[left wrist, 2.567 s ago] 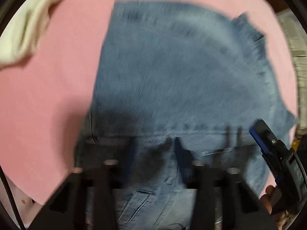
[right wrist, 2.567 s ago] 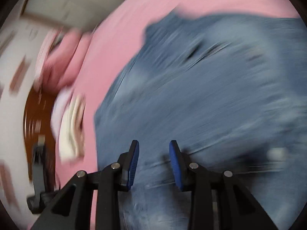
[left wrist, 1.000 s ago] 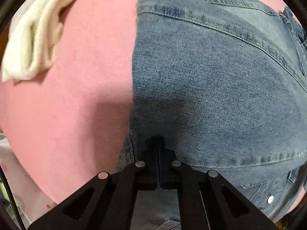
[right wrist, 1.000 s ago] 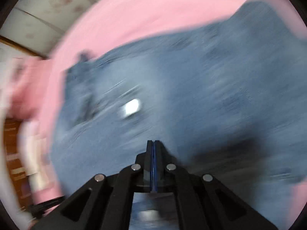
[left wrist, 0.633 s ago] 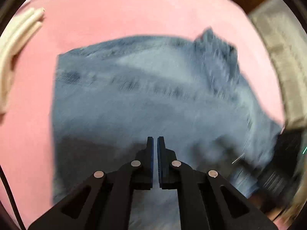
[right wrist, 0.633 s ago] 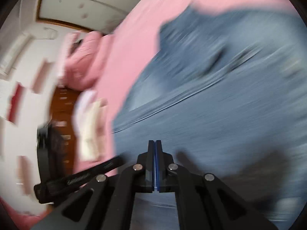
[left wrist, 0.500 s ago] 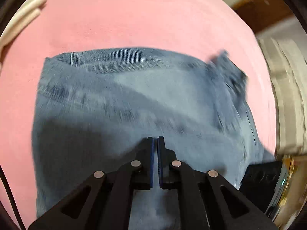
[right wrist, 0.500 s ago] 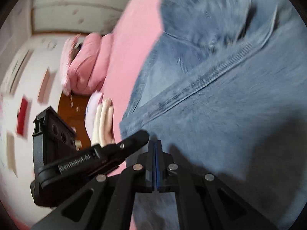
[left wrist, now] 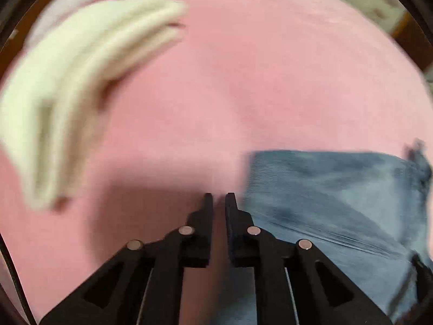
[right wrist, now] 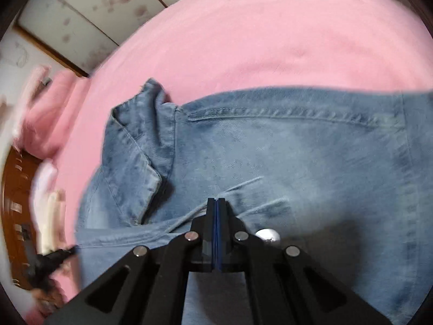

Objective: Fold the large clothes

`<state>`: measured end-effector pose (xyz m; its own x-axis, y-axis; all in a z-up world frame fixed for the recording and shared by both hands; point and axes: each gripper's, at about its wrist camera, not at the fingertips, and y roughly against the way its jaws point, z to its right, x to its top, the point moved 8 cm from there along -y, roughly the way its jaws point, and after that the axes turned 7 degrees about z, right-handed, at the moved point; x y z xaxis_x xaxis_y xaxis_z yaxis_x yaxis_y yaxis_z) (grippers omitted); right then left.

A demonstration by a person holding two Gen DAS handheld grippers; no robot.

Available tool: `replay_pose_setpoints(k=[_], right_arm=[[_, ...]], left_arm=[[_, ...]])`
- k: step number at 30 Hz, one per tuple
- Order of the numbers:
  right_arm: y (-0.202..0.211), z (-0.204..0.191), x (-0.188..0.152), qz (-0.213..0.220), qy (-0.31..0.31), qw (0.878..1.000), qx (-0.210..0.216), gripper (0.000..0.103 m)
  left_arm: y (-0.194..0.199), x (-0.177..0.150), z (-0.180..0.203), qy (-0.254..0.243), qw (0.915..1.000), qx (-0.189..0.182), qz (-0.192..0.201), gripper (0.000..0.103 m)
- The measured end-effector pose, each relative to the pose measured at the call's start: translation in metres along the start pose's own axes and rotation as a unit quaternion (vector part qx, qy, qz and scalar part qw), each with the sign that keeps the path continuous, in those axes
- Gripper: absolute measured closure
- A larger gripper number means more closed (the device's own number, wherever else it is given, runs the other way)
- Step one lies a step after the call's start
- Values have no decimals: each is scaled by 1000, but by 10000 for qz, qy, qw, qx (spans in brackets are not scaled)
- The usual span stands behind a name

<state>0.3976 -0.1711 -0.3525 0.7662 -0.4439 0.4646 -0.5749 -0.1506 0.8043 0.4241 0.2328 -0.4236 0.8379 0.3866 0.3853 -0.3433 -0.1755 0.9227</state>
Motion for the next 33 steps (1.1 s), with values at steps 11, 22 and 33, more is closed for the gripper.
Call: replay_pose_setpoints(k=[11,22,33], right_arm=[[20,-153,-118,-987,-390,9695,2210,103],[26,-46,-101,-548,173,9959,695,103],[74,19,-82,-175,-93,9967,-786,103]], left_arm=[[69,-92,91,106,9619,-2628,-746,96],[36,-125,49,-59,9908,-1178,-659,102],[71,-126,10,-318,9929,-805,-814,102]])
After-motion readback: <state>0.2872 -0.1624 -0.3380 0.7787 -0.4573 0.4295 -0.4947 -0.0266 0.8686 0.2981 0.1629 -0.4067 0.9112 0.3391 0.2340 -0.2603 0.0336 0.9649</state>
